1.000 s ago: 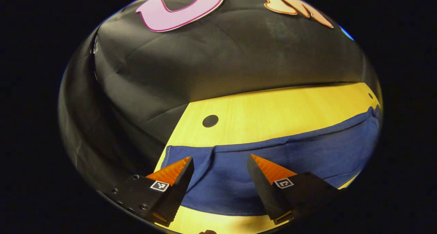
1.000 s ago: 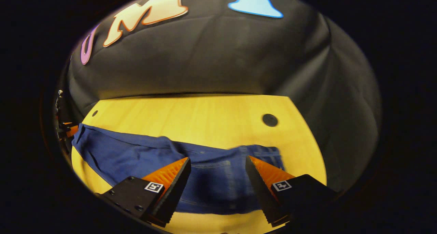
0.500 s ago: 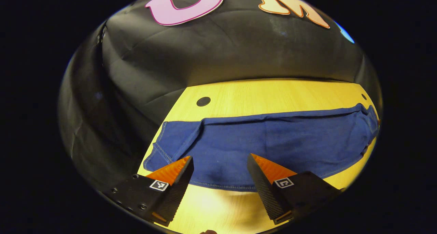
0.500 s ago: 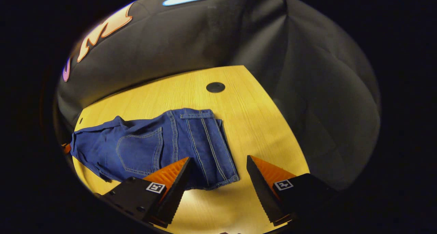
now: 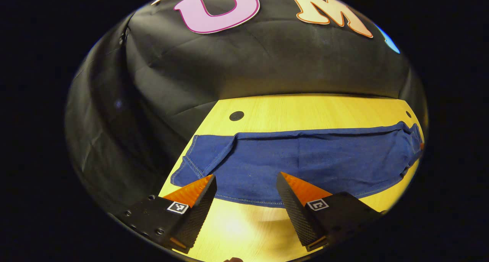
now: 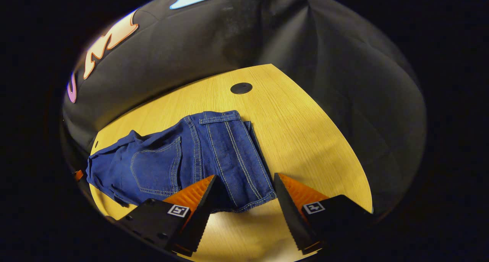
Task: Grasp the waist and the cuffs of the jeans and fold them to make the two legs overlap; first hold the waist and fold one-third of the jeans toward the cuffs, then hold the cuffs and fold the remaining one-third in the same direction to finish folding.
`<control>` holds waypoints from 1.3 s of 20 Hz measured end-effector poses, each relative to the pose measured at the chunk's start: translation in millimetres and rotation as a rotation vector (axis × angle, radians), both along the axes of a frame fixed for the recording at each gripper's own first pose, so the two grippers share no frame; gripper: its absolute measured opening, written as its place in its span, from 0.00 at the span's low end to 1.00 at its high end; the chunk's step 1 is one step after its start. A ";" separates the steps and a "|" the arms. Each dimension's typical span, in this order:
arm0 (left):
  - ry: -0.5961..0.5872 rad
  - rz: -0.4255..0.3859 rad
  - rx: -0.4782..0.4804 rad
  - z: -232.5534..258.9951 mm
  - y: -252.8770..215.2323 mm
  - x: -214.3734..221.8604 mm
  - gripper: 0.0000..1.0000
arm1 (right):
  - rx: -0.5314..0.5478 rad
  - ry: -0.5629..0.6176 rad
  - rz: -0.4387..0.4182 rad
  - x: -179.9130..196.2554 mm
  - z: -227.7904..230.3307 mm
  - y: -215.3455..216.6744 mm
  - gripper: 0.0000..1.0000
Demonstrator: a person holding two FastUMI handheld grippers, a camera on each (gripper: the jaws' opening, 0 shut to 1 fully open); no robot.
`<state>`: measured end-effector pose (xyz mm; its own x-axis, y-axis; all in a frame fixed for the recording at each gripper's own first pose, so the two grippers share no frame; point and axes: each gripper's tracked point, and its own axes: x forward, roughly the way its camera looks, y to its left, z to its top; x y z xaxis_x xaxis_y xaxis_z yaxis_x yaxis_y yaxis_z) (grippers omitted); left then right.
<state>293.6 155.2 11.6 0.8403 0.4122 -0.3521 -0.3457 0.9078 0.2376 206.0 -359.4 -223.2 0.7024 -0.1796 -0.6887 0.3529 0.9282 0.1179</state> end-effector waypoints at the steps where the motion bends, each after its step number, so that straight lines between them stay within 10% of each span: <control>1: 0.001 0.006 -0.004 -0.4 0.0 -0.6 0.96 | 0.016 -0.014 -0.006 2.5 -1.6 3.3 0.87; 7: 0.007 0.017 -0.021 1.1 0.6 2.9 0.96 | 0.119 -0.098 -0.039 8.8 -6.3 10.5 0.33; 15: 0.001 -0.002 -0.049 0.0 -0.2 2.9 0.96 | 0.155 -0.134 -0.098 5.7 8.0 15.6 0.06; 26: -0.026 -0.141 -0.073 2.1 11.7 1.5 0.96 | 0.030 -0.272 -0.119 1.5 105.3 46.3 0.01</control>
<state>295.1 166.8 13.7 0.8971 0.2637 -0.3545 -0.2188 0.9622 0.1623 207.5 -313.1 -117.9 0.8370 -0.2538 -0.4848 0.4107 0.8768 0.2501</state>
